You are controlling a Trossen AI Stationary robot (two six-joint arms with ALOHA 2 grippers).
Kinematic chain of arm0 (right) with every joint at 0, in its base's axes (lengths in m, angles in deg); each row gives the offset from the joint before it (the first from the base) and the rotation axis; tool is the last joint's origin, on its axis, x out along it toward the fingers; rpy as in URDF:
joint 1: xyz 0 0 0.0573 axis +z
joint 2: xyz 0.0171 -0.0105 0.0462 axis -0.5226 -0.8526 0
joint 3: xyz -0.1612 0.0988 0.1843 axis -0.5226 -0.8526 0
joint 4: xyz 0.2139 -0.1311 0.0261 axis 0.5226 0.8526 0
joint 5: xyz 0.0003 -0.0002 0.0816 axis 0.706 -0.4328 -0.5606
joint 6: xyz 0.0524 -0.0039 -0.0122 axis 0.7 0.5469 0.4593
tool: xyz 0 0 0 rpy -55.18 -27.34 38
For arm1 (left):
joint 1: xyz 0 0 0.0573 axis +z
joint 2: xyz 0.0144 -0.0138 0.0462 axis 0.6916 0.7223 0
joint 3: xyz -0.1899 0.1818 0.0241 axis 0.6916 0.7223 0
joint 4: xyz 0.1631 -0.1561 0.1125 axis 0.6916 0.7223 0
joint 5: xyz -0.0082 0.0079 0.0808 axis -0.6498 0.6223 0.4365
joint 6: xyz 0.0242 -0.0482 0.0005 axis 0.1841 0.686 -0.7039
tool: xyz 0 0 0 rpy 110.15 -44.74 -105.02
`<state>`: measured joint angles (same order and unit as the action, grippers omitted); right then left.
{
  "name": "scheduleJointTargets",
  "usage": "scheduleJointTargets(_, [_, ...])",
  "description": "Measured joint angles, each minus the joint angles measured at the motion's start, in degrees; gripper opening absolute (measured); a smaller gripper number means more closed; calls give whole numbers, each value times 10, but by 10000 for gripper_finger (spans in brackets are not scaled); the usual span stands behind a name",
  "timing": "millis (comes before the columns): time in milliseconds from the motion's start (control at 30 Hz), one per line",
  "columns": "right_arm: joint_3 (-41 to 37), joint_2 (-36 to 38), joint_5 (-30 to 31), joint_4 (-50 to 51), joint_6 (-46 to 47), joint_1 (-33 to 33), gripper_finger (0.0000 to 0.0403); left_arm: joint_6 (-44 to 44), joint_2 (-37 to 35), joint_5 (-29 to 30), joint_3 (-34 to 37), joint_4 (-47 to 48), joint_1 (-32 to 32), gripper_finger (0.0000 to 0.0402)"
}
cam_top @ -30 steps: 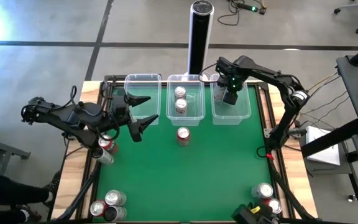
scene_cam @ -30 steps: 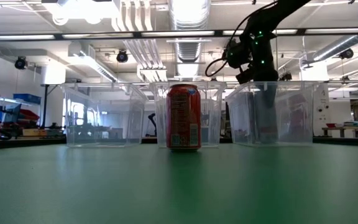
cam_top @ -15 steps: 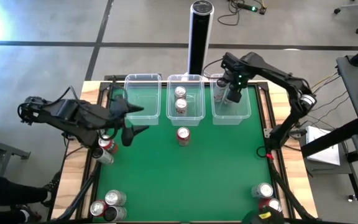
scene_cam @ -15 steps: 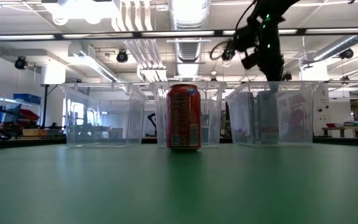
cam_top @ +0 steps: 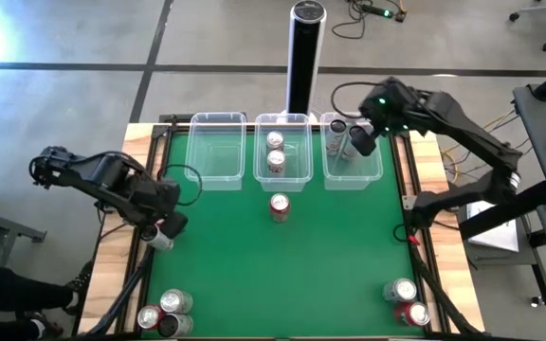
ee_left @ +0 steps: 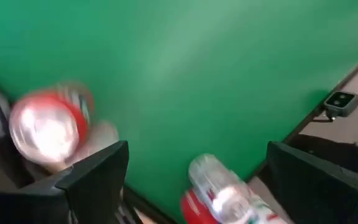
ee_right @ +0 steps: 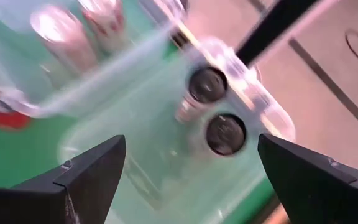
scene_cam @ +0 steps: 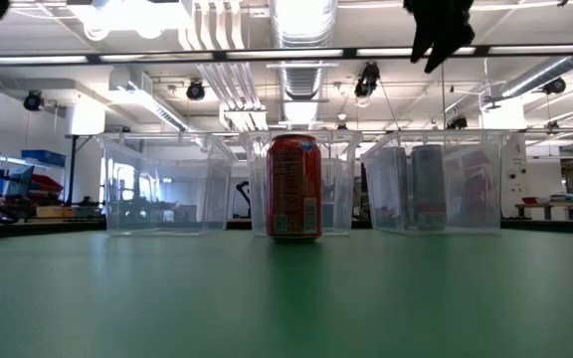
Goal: Sort soda cans
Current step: Put the top white soda can into the top right transparent bin
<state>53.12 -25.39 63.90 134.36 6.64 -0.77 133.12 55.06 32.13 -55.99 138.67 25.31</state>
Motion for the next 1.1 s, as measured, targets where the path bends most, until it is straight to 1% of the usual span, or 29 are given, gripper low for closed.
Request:
scheduleJointTargets(67, [0,13,8,-12,15,15,361,21,0,-18,21,25,-1,366])
scheduleJointTargets(200, [0,21,29,-25,26,32,361,21,-9,-2,72,27,-1,366])
scheduleJointTargets(267, [0,19,30,-24,26,36,361,22,-11,-2,88,28,-1,366])
scheduleJointTargets(400, [-1,12,30,-19,32,43,361,33,-14,-18,116,27,-2,366])
scheduleJointTargets(500, [-2,12,30,-19,36,46,361,35,-16,-27,131,28,-2,366])
scheduleJointTargets(867, [-5,12,30,-21,36,51,361,24,-14,-28,179,25,-2,366])
scheduleJointTargets(1000, [-6,12,30,-21,36,51,361,8,-13,-33,185,26,-2,366])
scheduleJointTargets(1100, [-7,12,30,-21,37,51,361,-3,-13,-51,185,28,-2,366])
